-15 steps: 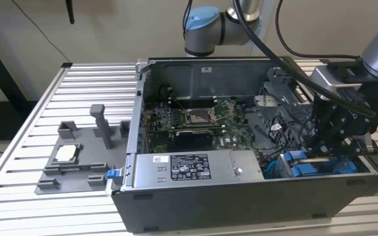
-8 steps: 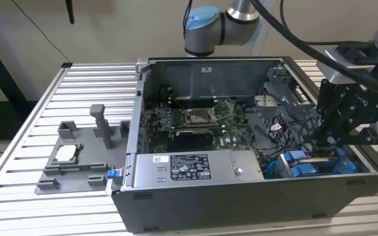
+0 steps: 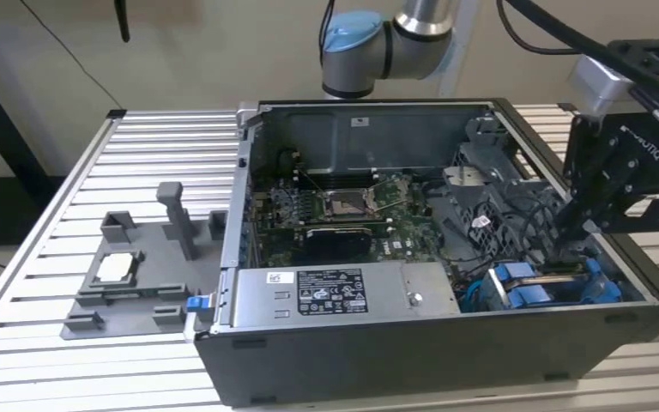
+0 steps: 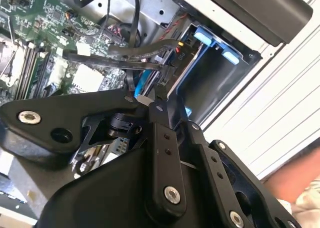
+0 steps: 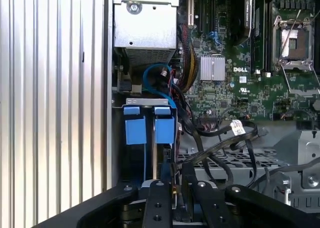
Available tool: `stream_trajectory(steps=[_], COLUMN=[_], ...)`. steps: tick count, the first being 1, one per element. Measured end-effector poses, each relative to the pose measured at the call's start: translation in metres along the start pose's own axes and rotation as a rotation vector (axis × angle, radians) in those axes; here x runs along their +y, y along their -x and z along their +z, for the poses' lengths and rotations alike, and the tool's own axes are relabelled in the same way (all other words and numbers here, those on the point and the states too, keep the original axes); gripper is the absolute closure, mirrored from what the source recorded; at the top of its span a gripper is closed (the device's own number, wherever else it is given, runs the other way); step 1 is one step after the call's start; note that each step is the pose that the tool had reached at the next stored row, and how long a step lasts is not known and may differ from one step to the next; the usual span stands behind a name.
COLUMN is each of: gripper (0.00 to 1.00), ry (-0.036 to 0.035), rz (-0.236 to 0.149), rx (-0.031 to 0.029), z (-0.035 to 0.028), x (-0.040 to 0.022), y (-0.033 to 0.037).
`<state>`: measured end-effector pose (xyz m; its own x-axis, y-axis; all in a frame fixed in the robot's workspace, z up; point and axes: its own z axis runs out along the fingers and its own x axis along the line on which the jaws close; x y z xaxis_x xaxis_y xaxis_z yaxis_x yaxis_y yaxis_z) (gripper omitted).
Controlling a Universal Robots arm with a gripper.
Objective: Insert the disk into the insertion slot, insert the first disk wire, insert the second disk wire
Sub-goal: 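Insert the second disk wire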
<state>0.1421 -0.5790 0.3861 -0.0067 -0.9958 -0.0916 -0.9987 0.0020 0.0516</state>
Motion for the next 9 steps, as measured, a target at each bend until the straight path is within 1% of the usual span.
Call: stream_trajectory(steps=[1,2,9], gripper=[0.76,0.76,0.76], ry=[-0.0003,-0.0003,-0.0004], rz=[0.001,0.001,0.001], rx=[-0.0004,-0.0004,-0.0003], z=[-0.0017,-0.002,-0.0022], x=[0.0001,0.0001,0.0001], y=[0.0002,0.0002,0.0002])
